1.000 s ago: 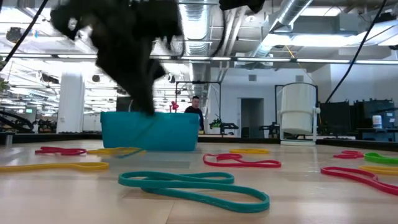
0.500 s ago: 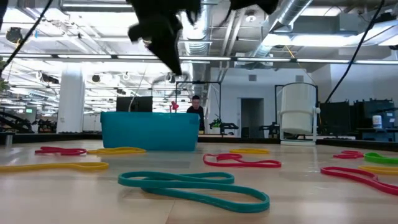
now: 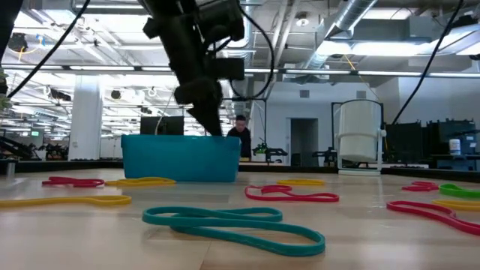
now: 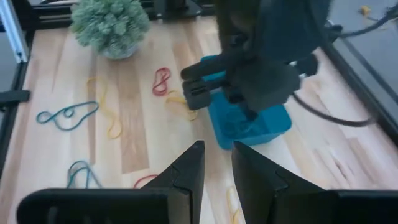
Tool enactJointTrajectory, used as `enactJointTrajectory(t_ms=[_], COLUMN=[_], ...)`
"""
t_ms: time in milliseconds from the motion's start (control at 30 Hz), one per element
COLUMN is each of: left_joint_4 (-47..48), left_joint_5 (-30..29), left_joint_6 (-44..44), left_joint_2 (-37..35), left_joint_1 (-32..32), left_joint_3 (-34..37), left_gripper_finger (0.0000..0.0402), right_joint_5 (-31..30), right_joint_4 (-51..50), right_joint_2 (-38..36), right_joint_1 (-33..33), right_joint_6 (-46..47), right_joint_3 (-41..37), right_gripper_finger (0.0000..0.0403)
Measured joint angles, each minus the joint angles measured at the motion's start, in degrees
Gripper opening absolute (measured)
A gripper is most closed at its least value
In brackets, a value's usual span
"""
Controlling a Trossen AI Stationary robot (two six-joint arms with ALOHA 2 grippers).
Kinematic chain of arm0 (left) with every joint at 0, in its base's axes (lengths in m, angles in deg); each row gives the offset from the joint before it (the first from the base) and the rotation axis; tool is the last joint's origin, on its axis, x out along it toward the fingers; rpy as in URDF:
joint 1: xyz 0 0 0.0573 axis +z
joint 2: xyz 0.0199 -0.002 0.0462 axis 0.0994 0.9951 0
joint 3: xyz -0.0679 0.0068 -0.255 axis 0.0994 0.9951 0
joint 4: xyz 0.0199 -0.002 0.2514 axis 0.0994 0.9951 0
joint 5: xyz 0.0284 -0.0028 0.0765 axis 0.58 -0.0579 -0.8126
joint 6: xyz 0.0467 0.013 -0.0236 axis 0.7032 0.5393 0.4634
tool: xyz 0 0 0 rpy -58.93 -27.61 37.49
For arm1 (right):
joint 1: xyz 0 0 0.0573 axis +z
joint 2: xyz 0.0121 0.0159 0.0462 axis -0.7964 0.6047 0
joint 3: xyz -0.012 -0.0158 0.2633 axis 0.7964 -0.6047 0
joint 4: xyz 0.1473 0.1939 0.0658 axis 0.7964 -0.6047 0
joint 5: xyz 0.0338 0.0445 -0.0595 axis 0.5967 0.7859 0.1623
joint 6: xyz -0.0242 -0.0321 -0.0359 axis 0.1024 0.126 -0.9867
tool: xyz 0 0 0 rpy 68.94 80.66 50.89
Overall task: Pick and place items into bin
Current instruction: Put the blue rubber band into the blue bin
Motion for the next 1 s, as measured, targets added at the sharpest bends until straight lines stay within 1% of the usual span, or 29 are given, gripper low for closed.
enactJointTrajectory(t_ms=[133,200,333,433,533,667,867,1000], left_joint_4=[0.1,-1.39,-2.35,-2.45,-3.04,-1.53,2.24,8.75], left_joint_5=[0.07,0.25,3.92,4.19,4.07,4.07,4.04,3.89], left_joint_6=[-0.01,-0.02,-0.32,-0.6,-0.62,-0.38,-0.12,-0.08], left_joint_2=[1.42,2.73,5.76,7.9,8.52,7.79,7.26,7.26], left_joint_1=[1.16,1.55,2.4,2.47,2.46,2.46,2.41,2.28], left_joint_3=[0.47,0.38,0.4,0.48,0.34,0.08,-3.75,-7.92], left_gripper_finger=[0.0,0.0,0.0,0.0,0.0006,0.0027,0.0071,0.0095], right_joint_5=[-0.2,-0.2,-0.2,-0.18,-0.16,-0.16,-0.13,-0.13], right_joint_4=[-0.04,-0.15,-0.31,-0.55,-0.83,-0.85,-1.8,-1.99], right_joint_2=[0.0,-0.02,-0.02,-0.02,0.0,0.0,0.0,0.0], right_joint_1=[-0.01,-0.01,-0.14,-0.12,-0.12,-0.47,-1.35,-1.41], right_joint_6=[0.01,0.04,0.45,0.47,0.47,0.47,0.46,0.47], right_joint_3=[0.0,0.0,-0.02,-0.04,-0.04,-0.04,-0.04,-0.04], right_gripper_finger=[0.0075,0.0075,0.0075,0.0075,0.0075,0.0075,0.0075,0.0075])
